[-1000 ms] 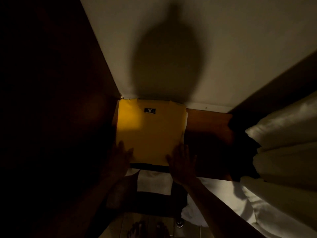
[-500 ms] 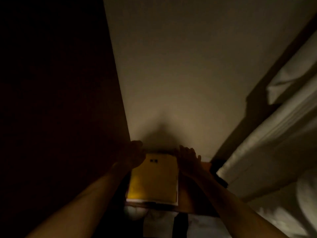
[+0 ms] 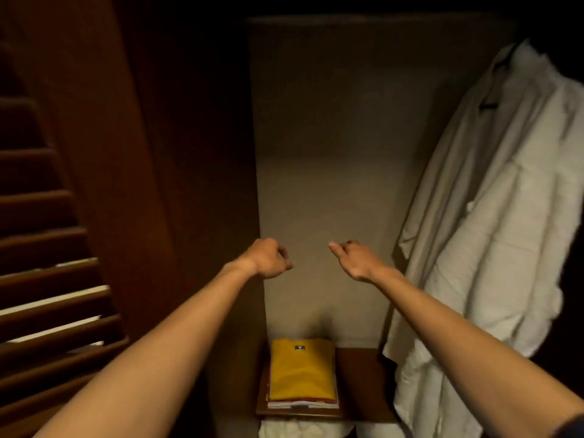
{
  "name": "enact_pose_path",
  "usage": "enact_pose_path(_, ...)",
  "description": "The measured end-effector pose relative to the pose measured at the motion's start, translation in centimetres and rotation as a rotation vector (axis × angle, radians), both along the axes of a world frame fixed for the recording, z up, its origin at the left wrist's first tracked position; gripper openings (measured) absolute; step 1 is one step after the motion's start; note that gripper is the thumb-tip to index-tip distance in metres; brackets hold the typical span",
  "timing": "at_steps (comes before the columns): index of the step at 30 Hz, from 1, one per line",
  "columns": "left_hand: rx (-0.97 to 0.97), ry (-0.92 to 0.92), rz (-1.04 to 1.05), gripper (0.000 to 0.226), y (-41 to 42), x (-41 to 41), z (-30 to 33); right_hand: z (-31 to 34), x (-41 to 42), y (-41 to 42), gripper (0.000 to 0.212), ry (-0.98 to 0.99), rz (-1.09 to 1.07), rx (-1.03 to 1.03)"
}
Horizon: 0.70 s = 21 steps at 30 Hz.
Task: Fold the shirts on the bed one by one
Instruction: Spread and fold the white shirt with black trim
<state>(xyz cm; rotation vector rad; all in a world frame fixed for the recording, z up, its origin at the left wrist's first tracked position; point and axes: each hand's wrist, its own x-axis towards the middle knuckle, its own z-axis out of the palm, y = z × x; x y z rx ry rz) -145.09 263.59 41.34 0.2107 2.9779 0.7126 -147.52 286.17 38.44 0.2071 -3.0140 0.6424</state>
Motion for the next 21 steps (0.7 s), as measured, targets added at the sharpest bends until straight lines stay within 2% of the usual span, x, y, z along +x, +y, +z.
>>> enact_pose_path(4,-0.027,0.066,-0.003,0.034,-2.8,6.8,6.7,7.1,5.9,-2.2,0.063,0.059,0.042,0.020)
enact_pose_path(7,-0.058,0.040,-0.025,0.034,-4.6,10.9,11.0,11.8,9.1,-4.3,0.066,0.037,0.086,0.055)
enact_pose_path(11,0.008,-0.172,-0.042,0.031,-7.1,15.4,14.5,16.8,12.1,-7.9,0.062,-0.097,0.151,0.197)
enact_pose_path(14,0.021,-0.290,0.019,0.033,-10.6,18.7,16.0,19.3,14.2,-11.7,0.046,-0.283,0.264,0.223)
enact_pose_path(18,0.024,-0.306,0.138,0.027,-16.0,22.4,17.3,21.3,16.8,-17.6,0.050,-0.371,0.446,0.250)
enact_pose_path(21,-0.011,-0.277,0.257,0.023,-19.9,25.3,17.8,21.9,18.8,-22.3,0.044,-0.409,0.638,0.256)
